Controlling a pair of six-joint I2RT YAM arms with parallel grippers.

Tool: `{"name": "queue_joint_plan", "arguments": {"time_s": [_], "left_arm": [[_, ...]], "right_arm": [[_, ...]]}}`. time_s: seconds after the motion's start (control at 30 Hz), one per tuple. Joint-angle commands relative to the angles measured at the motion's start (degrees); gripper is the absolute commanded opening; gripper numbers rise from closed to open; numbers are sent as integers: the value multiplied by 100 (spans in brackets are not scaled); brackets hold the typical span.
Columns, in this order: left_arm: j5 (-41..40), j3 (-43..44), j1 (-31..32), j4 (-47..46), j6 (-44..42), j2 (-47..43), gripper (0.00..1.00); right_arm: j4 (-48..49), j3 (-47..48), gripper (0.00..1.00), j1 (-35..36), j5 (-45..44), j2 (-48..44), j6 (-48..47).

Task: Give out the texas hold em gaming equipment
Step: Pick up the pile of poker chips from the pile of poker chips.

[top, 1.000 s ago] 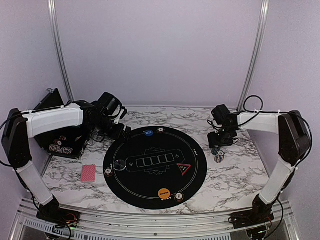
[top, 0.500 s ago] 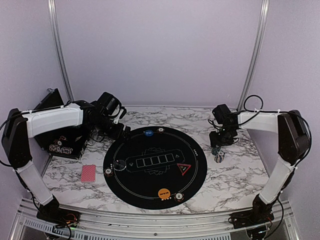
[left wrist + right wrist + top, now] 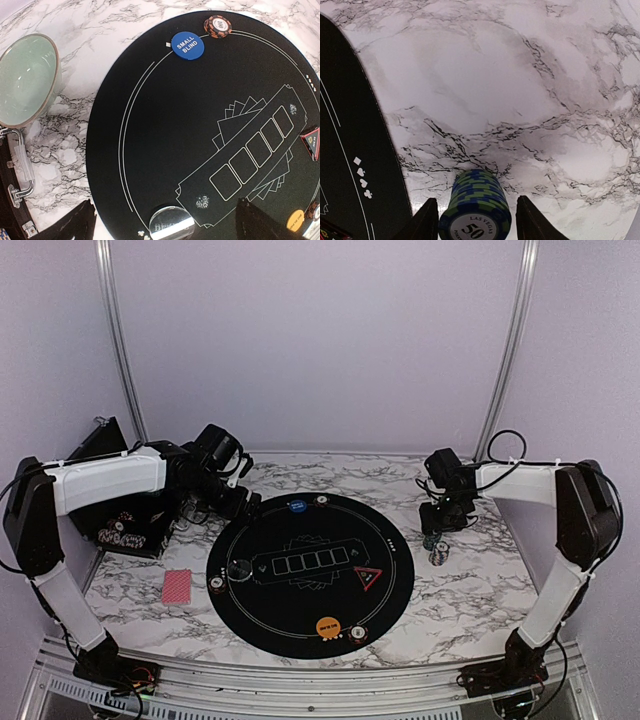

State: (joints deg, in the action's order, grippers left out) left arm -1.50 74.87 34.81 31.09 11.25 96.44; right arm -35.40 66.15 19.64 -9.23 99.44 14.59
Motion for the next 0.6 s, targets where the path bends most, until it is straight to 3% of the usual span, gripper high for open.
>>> {"name": "queue_joint_plan", "arguments": {"time_s": [0.0, 0.57], "left_arm": [[43, -74, -35, -70, -58, -122, 99], [53, -76, -35, -64, -60, -112, 99]], "right_arm": [[94, 19, 50, -57, 38, 76, 41], [77, -32, 46, -57, 5, 60, 44]]}}
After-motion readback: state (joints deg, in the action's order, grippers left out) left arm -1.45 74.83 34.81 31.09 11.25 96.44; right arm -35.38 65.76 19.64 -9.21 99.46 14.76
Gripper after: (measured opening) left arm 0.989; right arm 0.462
